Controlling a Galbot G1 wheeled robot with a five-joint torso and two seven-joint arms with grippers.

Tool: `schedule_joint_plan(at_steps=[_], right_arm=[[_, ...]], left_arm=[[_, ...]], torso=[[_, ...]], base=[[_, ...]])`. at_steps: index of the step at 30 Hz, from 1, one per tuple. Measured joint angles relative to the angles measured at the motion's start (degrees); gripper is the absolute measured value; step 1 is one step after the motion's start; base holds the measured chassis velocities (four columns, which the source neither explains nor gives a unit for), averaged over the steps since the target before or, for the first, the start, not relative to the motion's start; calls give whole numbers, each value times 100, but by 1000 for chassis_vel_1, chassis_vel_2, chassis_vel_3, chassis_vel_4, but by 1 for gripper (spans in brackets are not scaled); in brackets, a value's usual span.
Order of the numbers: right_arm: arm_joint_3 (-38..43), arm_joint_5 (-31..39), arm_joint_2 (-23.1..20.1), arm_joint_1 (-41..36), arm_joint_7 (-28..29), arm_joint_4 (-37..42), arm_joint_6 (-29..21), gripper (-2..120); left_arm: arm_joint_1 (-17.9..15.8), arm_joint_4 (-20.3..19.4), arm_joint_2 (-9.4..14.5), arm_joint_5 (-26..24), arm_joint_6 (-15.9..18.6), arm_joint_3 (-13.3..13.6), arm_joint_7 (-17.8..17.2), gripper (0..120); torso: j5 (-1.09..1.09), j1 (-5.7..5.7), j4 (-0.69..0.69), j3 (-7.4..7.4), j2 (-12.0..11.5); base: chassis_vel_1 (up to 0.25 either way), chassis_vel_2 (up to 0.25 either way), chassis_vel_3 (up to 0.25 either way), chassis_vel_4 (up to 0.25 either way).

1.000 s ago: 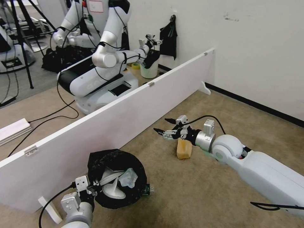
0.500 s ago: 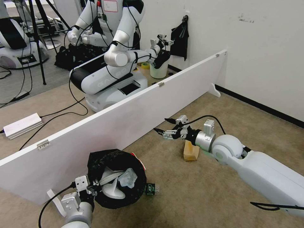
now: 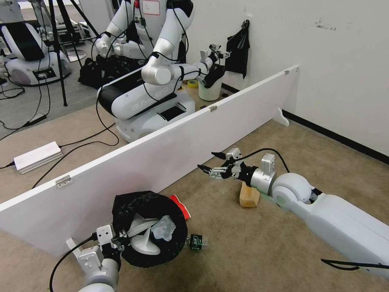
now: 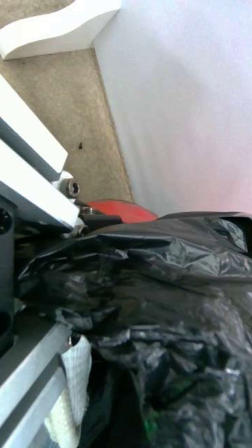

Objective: Pick up the trash bin, then pick up the garbage from the floor and place it into the trash bin.

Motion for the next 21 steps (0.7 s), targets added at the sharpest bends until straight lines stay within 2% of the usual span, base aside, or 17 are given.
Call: schedule_joint_plan(at_steps=[21], right_arm=[[-14,5,11,5,-19,-18,-11,88]], left_arm=[[-17,-4,2,-25,28,-13,42,0]], torso=[[0,0,0,0,0]], base=[[0,0,0,0]])
